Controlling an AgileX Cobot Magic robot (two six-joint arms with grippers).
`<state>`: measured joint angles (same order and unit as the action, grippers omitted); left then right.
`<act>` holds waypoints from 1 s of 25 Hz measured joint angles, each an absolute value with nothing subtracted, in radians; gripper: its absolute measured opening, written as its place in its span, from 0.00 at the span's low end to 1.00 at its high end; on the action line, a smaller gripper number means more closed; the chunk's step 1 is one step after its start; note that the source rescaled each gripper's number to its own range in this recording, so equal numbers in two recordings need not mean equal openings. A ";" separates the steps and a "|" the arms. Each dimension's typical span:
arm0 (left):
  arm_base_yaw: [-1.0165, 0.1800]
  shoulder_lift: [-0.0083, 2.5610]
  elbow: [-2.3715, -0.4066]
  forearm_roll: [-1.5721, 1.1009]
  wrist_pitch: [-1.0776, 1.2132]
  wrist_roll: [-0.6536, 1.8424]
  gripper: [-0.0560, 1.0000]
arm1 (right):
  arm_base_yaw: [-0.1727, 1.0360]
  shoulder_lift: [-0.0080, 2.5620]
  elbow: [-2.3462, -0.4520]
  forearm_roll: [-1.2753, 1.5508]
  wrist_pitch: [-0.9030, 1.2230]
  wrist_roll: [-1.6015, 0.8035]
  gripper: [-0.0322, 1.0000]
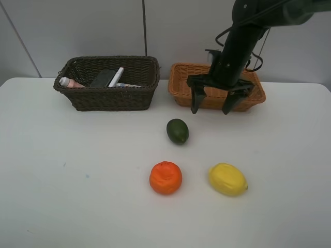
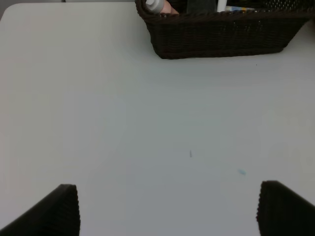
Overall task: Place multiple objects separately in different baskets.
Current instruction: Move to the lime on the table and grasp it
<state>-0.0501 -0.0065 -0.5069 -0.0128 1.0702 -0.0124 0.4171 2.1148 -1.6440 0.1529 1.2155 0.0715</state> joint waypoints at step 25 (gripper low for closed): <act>-0.050 -0.006 -0.507 -0.013 1.070 -0.012 0.94 | 0.682 2.250 -1.627 -0.083 0.972 0.174 0.96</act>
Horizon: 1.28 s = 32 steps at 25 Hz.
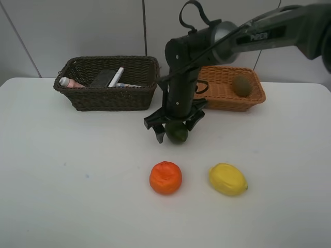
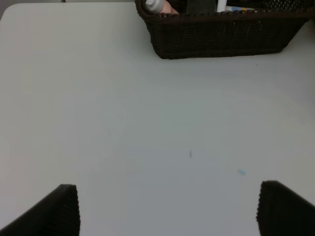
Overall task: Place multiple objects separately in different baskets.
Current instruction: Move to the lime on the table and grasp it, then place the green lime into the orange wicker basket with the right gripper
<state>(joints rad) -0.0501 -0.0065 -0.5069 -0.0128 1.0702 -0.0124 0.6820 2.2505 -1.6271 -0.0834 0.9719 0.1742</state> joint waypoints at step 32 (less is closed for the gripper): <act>-0.050 -0.006 -0.507 -0.013 1.070 -0.012 0.94 | 0.552 2.140 -1.728 -0.265 0.893 0.118 0.25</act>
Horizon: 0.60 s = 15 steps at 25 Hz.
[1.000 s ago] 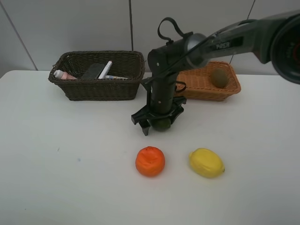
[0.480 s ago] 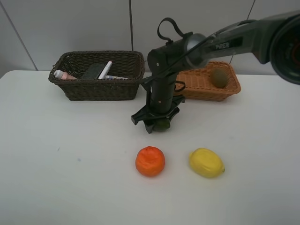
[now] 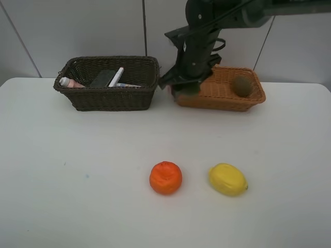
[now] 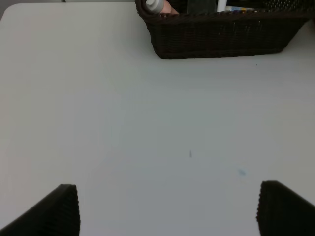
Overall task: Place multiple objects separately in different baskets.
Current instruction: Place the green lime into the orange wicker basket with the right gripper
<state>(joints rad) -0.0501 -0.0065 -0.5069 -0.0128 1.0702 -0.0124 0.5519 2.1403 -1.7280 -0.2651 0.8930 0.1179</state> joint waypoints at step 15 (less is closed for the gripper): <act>-0.050 -0.006 -0.507 -0.013 1.070 -0.012 0.94 | 0.240 2.239 -1.729 -0.175 0.670 0.064 0.92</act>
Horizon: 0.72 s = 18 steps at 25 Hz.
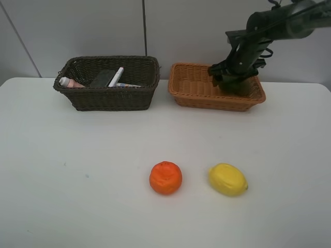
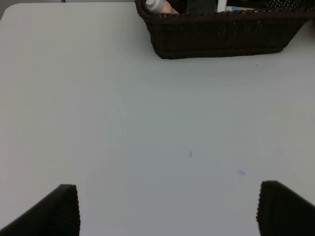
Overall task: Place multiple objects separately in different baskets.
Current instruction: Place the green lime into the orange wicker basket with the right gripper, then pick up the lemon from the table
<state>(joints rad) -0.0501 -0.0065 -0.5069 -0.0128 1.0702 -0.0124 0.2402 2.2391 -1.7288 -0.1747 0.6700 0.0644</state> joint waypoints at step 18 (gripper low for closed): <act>-0.050 -0.006 -0.507 -0.013 1.070 -0.012 0.94 | 0.240 2.036 -1.681 -0.061 1.206 0.000 0.96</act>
